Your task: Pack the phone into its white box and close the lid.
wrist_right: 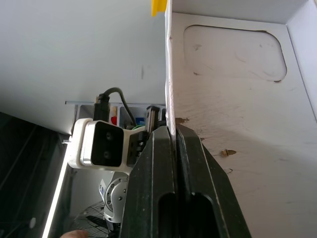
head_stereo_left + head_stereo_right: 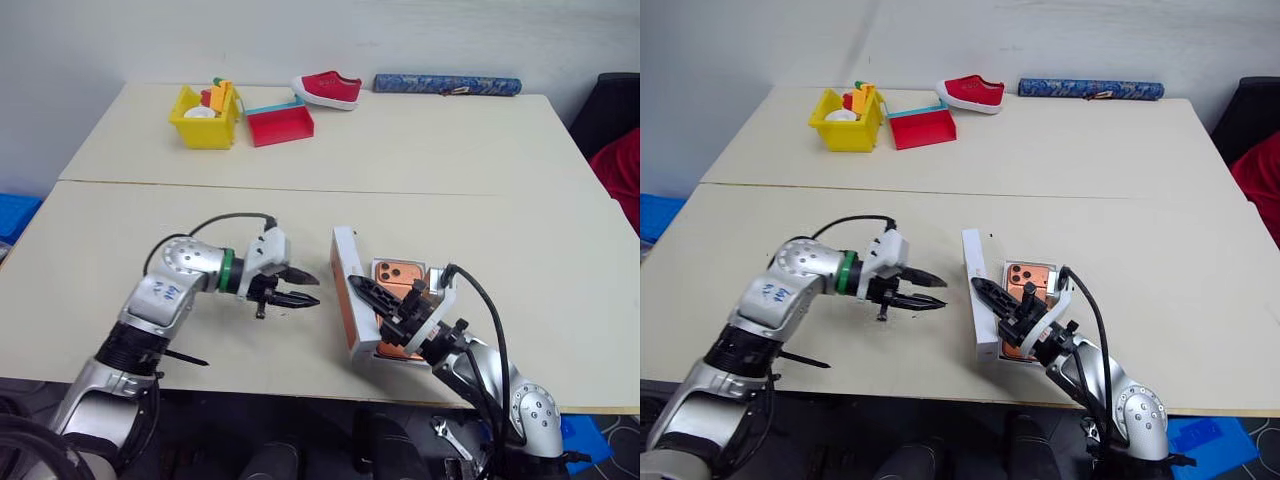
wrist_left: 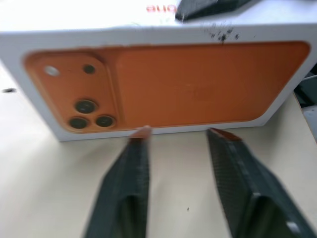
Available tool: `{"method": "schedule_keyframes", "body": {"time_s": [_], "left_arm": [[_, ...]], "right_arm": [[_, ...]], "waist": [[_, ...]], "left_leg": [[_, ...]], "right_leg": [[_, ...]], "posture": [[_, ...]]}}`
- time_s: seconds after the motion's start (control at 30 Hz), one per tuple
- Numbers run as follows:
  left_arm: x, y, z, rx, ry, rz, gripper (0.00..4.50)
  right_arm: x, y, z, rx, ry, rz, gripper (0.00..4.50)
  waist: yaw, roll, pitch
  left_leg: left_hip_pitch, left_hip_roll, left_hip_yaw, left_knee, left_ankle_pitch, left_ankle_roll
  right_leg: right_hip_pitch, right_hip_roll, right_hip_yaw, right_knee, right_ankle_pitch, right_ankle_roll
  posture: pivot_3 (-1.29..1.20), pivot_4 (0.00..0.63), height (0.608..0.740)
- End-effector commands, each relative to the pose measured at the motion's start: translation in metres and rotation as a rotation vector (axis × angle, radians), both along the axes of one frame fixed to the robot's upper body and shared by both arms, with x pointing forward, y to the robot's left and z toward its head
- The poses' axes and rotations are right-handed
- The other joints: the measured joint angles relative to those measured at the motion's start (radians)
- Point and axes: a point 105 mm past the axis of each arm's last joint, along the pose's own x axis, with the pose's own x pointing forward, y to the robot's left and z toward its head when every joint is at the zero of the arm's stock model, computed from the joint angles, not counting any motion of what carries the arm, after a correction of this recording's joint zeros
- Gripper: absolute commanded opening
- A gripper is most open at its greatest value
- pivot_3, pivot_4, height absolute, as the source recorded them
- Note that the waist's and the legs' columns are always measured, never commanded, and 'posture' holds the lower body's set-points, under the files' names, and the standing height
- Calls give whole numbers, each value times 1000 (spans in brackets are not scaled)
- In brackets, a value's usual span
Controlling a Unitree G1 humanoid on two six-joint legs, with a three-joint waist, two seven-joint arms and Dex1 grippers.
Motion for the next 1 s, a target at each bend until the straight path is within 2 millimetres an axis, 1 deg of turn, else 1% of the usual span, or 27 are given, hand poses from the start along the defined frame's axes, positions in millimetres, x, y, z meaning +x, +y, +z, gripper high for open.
{"method": "schedule_keyframes", "body": {"time_s": [0.03, 0.07, 0.1, 0.17, 0.3, 0.37, 0.4, 0.53, 0.67, 0.73, 0.83, 0.93, 1.0], "left_arm": [[3, -14, 7, -4, -52, -47, 381], [3, -18, 8, -5, -51, -60, 133], [3, -21, 8, -6, -50, -69, 1], [4, -28, 8, -12, -48, -84, 0], [3, -36, 8, -21, -41, -114, 0], [3, -38, 8, -24, -40, -122, 0], [3, -41, 7, -29, -39, -126, 0], [3, -54, 8, -52, -34, -150, 0], [4, -64, 7, -64, -39, -173, 0], [4, -71, 6, -73, -40, -185, 0], [6, -83, 7, -92, -50, -202, 0], [10, -94, 11, -118, -72, -201, 0], [13, -96, 19, -135, -96, -196, 0]], "right_arm": [[-9, 0, 10, -16, -67, 3, 0], [-9, -1, 9, -12, -63, -2, 0], [-10, -2, 9, -10, -58, -5, 203], [-14, -3, 9, -19, -66, -1, 610], [-22, -11, 14, -66, -97, -16, 1941], [-26, -16, 16, -94, -110, -26, 2749], [-32, -22, 17, -144, -137, -26, 3017], [-52, -50, 23, -339, -237, -23, 4423], [-68, -78, 33, -507, -335, -2, 4470], [-78, -89, 35, -601, -377, 29, 4470], [-88, -96, 32, -712, -413, 90, 4470], [-95, -94, 26, -790, -446, 145, 3898], [-97, -91, 21, -839, -475, 182, 3177]], "waist": [[0, 0, 0], [1, 0, 0], [0, 0, 0], [-1, 0, 0], [-1, 0, 0], [0, -1, 0], [0, -1, 0], [17, -1, -1], [28, -2, -1], [32, -2, 0], [39, -3, 0], [42, -4, 0], [43, -4, 1]], "left_leg": [[0, 0, 0, 0, 0, 0], [0, 0, 0, 0, 0, 0], [0, 0, 0, 0, 0, 0], [0, 0, 0, 0, 0, 0], [0, 0, 0, 0, 0, 0], [0, 0, 0, 0, 0, 0], [0, 0, 0, 0, 0, 0], [-1, -1, 0, 0, 0, 1], [-1, -1, 1, 1, 0, 3], [-1, -1, 1, 1, 0, 4], [-1, -1, 1, 1, 0, 4], [-1, -1, 2, 2, 0, 4], [-1, -1, 3, 2, 0, 4]], "right_leg": [[0, 0, 0, 0, 0, 0], [0, 0, 0, 0, 0, 0], [0, 0, 0, 0, 0, 0], [0, 0, 0, 0, 0, 0], [0, 0, 0, 0, 0, 0], [0, 0, 0, 0, 0, 0], [0, 0, 0, 0, 0, 0], [1, -1, 0, -2, 1, 2], [3, -1, 2, -4, 2, 4], [3, -1, 2, -5, 3, 5], [4, -1, 2, -6, 3, 5], [4, -1, 3, -7, 3, 6], [3, -1, 3, -7, 3, 6]], "posture": [[0, 150, 740], [0, 150, 740], [0, 150, 740], [0, 150, 740], [0, 150, 740], [0, 150, 740], [0, 150, 740], [0, 150, 740], [0, 150, 740], [0, 150, 740], [0, 150, 740], [0, 150, 740], [0, 150, 740]]}}
